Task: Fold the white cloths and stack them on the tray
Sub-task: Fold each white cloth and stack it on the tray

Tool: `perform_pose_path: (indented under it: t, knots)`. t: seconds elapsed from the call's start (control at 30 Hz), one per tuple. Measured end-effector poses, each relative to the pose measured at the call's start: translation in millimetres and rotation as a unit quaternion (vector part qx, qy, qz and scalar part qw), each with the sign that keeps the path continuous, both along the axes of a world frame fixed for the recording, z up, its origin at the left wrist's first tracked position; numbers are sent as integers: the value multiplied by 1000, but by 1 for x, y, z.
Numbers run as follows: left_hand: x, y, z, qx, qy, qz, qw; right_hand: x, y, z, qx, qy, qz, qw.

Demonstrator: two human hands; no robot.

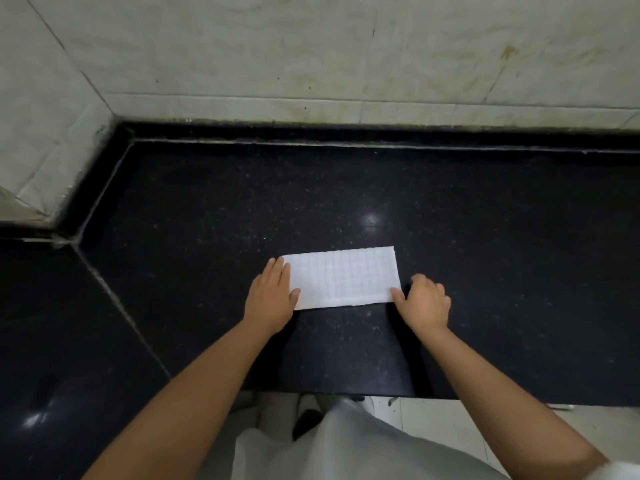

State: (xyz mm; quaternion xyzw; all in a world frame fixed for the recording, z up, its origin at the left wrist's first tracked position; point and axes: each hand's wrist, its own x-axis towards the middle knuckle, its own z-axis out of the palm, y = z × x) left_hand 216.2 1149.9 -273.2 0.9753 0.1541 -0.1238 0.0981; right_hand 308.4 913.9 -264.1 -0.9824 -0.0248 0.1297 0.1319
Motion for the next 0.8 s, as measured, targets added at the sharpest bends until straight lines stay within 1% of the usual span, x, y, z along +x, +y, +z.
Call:
perform_pose_path:
  t: [0.07, 0.17, 0.27, 0.4, 0.53, 0.63, 0.7, 0.8]
  knots:
    - [8, -5, -7, 7, 30, 8, 999, 4, 11, -1, -20, 32, -18, 999]
    - [13, -8, -16, 6, 67, 14, 998, 9, 19, -5, -14, 56, -50, 997]
    - [13, -9, -24, 9, 63, 16, 998, 6, 20, -7, 3, 33, -38, 999]
    - [12, -11, -28, -1, 44, 23, 999, 0, 25, -8, -28, 4, -20, 999]
    - [10, -10, -28, 5, 43, 20, 999, 5, 32, -1, -80, 81, -24, 993]
    - [12, -10, -26, 10, 51, 17, 998, 14, 38, 2, -35, 129, -62, 989]
    - [11, -11, -26, 8, 48, 19, 999, 13, 41, 2, -9, 115, -65, 991]
    - [12, -11, -26, 6, 31, 25, 999, 7, 42, 1, 29, 55, -43, 997]
